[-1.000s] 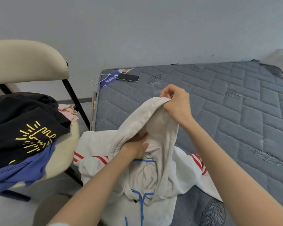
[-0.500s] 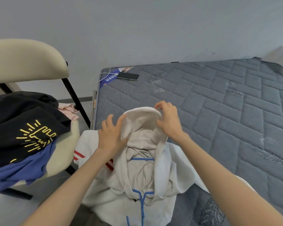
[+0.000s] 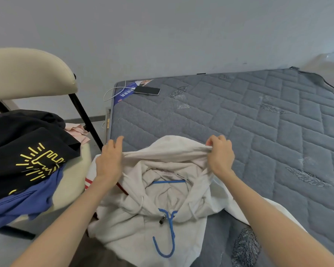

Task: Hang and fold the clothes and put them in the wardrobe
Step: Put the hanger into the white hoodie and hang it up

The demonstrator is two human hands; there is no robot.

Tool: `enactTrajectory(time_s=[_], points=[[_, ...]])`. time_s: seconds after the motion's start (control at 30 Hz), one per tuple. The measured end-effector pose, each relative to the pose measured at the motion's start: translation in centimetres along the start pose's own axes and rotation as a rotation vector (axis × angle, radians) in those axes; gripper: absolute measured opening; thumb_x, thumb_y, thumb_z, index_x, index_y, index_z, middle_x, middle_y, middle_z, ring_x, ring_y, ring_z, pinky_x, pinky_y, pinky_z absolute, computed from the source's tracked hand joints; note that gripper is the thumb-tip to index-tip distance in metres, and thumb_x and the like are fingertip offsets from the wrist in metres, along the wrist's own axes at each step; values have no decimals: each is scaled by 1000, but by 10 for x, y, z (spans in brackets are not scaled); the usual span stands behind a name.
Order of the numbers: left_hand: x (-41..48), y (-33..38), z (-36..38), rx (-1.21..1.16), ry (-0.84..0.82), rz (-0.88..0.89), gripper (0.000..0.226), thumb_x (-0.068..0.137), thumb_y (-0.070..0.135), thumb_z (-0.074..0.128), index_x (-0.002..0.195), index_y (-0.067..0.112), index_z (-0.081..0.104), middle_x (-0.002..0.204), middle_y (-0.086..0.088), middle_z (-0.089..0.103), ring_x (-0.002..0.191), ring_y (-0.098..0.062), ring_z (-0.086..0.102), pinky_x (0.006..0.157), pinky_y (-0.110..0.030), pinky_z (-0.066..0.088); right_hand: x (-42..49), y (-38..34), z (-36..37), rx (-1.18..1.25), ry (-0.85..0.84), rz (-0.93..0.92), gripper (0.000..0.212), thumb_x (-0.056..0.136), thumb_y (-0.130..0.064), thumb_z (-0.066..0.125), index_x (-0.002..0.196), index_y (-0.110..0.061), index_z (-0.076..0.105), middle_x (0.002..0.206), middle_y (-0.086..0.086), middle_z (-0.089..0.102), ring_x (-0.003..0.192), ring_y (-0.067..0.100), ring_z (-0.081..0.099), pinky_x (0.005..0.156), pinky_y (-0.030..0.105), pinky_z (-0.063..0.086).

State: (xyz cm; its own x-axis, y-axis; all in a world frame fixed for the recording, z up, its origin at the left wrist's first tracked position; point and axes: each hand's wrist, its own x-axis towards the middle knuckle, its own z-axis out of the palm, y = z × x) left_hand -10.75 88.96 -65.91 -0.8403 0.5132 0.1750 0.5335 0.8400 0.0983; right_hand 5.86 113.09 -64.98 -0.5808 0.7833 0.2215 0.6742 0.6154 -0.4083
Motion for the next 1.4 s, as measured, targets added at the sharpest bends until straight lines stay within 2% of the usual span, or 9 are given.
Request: enactTrajectory(time_s=[0.17, 0.3, 0.4, 0.57, 0.7, 0.9, 1.07, 1.2, 1.4], points=[[-7, 3, 16, -68, -124, 22, 54, 78, -4, 55, 127, 18, 50, 116, -12, 39, 104, -29, 40, 72, -32, 34, -17, 9, 14, -131, -190, 28, 36, 86, 0, 44, 118, -15, 49, 119, 13, 46, 109, 34, 38, 73, 36, 35], [-12, 11, 26, -431, -378, -281, 66, 84, 41, 61, 141, 26, 30, 133, -16, 41, 120, -38, 42, 92, -42, 39, -34, 19, 17, 297, -428, 388, 71, 84, -21, 62, 141, -19, 19, 134, 20, 37, 118, 39, 42, 90, 40, 40], [-17, 11, 35, -628, -386, -461, 80, 82, 41, 67, 145, 19, 24, 138, -15, 45, 123, -37, 45, 96, -41, 38, -45, 23, 17, 540, -551, 576, 87, 79, -27, 74, 142, -5, 18, 134, 18, 46, 115, 32, 51, 90, 36, 45], [-14, 6, 36, -829, -513, -687, 97, 62, 38, 85, 137, 2, 37, 133, -14, 50, 117, -33, 52, 94, -40, 47, -52, 22, 18, 335, -458, 456, 25, 81, -19, 64, 98, -2, 59, 86, 7, 60, 82, 24, 55, 66, 29, 42], [-13, 8, 30, -783, -424, -610, 69, 66, 19, 82, 122, -4, 50, 116, -16, 57, 110, -34, 54, 83, -34, 46, -49, 14, 13, 373, -394, 359, 26, 89, -11, 53, 112, -1, 55, 101, 9, 56, 99, 30, 55, 75, 28, 37], [-12, 2, 17, -563, -180, -407, 31, 80, 0, 57, 111, 4, 62, 108, -21, 63, 100, -39, 56, 74, -35, 41, -41, 27, 7, 377, -274, 443, 15, 83, -13, 58, 93, -3, 54, 92, 9, 56, 85, 27, 52, 67, 29, 37], [-24, -7, 18, -347, -70, -207, 34, 77, -9, 46, 105, 5, 59, 99, -18, 62, 90, -38, 56, 67, -37, 42, -60, 37, 6, 115, -155, 256, 27, 82, 6, 44, 103, -10, 43, 106, 9, 46, 80, 29, 45, 66, 35, 34], [-28, -6, 21, -210, -285, -106, 45, 83, 4, 57, 124, 12, 42, 117, -14, 48, 104, -34, 48, 69, -36, 36, -65, 38, 13, -138, -240, 52, 63, 81, 4, 46, 134, -29, 37, 128, 5, 42, 108, 28, 43, 82, 36, 37], [-20, 14, 17, -223, -75, 215, 64, 74, 1, 58, 133, 21, 47, 128, -6, 48, 114, -31, 43, 90, -39, 34, -52, 14, 15, -133, -205, -235, 25, 85, -12, 50, 109, -18, 55, 115, -1, 55, 108, 23, 46, 87, 33, 30]])
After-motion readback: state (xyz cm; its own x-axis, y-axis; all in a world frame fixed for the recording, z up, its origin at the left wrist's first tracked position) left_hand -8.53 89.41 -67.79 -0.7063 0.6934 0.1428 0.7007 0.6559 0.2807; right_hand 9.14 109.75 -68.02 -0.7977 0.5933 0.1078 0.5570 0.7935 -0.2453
